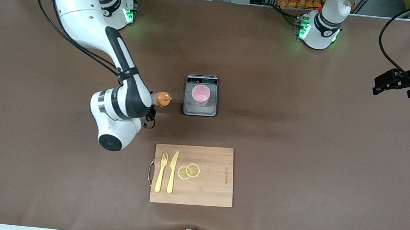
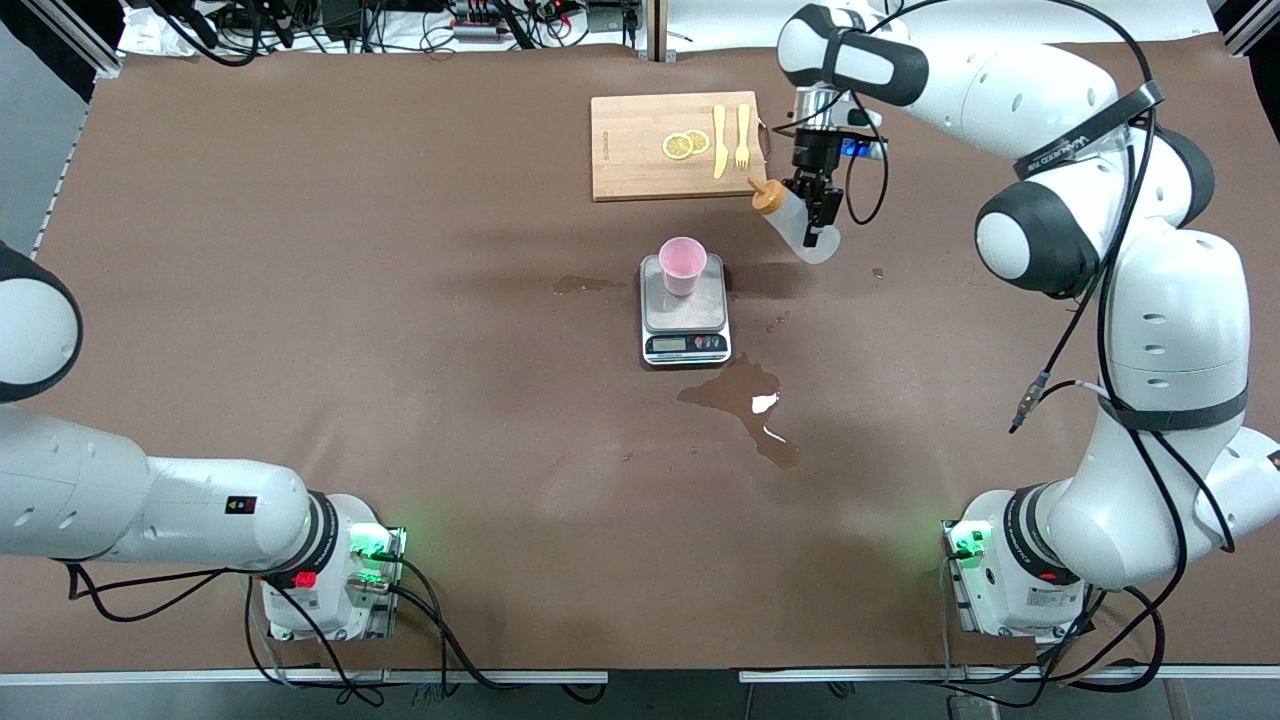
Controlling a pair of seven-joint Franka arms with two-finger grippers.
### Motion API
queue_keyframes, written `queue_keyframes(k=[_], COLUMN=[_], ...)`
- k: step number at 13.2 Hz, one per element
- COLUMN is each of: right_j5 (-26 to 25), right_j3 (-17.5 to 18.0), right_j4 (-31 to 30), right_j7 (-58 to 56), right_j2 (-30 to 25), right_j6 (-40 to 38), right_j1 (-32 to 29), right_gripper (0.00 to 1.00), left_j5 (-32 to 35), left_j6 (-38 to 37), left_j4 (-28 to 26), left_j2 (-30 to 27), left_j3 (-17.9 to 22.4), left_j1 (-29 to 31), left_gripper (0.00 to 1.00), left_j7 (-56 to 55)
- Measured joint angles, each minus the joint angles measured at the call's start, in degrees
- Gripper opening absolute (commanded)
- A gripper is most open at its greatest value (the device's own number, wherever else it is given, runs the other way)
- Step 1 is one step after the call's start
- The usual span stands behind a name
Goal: Add sauce to pink cup with both arms
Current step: 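Raise the sauce bottle above the pink cup with the right gripper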
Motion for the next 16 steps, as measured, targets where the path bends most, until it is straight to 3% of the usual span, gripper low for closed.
queue_keyframes(k=[8,16], right_j5=[-3.4,-3.9], right_j3=[0.0,-0.1], right_j4=[-0.3,-0.4], right_j7=[13.4,18.6], right_j2=[0.0,0.0], right_j6=[-2.5,-4.9], right_j1=[6.6,7.3], right_gripper=[0.35,0.36], left_j5=[0.0,0.0], left_j6=[0.3,1.1], left_j4=[-0.3,-1.1], left_j2=[0.0,0.0], left_j3=[0.1,0.1], left_j1=[-0.1,-0.1], left_gripper=[1.0,1.0], left_j7=[0.0,0.0])
